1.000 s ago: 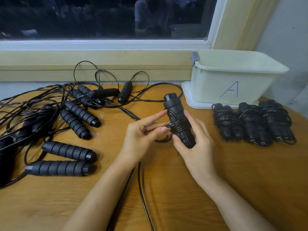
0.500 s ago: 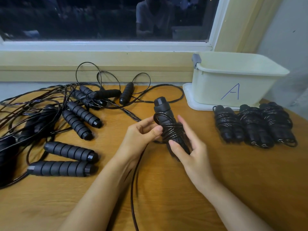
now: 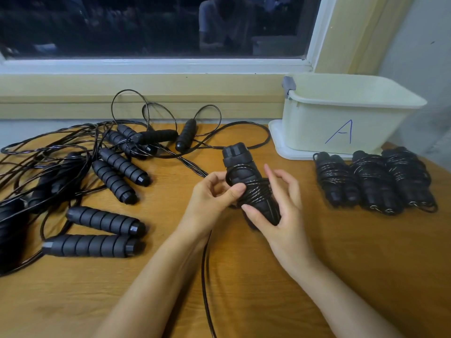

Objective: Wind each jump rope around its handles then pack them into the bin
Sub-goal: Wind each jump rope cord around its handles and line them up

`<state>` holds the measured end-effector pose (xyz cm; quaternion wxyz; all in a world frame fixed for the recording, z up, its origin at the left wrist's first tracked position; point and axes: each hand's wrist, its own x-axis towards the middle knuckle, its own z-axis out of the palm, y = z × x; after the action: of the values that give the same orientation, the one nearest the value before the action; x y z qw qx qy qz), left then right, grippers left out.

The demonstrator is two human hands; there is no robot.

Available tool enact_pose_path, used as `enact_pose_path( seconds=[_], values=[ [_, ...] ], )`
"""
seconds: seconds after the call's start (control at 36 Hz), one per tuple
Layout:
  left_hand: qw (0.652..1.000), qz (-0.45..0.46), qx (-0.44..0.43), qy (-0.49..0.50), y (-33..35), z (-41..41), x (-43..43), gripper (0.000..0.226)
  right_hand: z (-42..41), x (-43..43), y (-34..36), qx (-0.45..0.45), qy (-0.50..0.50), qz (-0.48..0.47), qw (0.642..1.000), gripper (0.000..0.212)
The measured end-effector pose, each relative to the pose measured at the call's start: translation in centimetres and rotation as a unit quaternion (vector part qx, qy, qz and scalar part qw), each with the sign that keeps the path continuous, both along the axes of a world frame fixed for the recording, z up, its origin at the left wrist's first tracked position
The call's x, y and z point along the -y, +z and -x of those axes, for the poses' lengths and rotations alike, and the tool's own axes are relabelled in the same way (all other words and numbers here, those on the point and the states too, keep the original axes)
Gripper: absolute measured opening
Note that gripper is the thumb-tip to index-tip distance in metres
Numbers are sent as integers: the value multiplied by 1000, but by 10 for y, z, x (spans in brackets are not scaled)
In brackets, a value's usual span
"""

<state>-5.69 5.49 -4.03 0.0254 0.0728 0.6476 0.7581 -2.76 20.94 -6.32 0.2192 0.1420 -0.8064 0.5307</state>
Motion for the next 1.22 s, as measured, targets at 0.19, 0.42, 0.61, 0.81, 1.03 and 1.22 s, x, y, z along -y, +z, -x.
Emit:
enact_pose_path(
  seconds=[0.19,0.42,0.61,0.81,1.03,1.22],
  values=[
    [1000,7,-21,16,-1,-2,-4,39,1,-3,-1,-77,-26,-64,995,66],
    [998,31,-49,12,-3,3,0,34,6,-7,-3,-25,14,20,999,65],
    [998,38,-57,-8,1,3,5,30,9,-9,-4,4,39,61,997,64],
    [997,44,-59,-5,4,3,6,34,12,-11,-1,55,74,146,985,59],
    [997,27,-66,27,7,-1,1,34,12,-9,-3,64,38,99,992,59],
    [993,25,-86,80,9,-3,-3,38,12,-11,-2,20,18,65,998,54]
  ],
)
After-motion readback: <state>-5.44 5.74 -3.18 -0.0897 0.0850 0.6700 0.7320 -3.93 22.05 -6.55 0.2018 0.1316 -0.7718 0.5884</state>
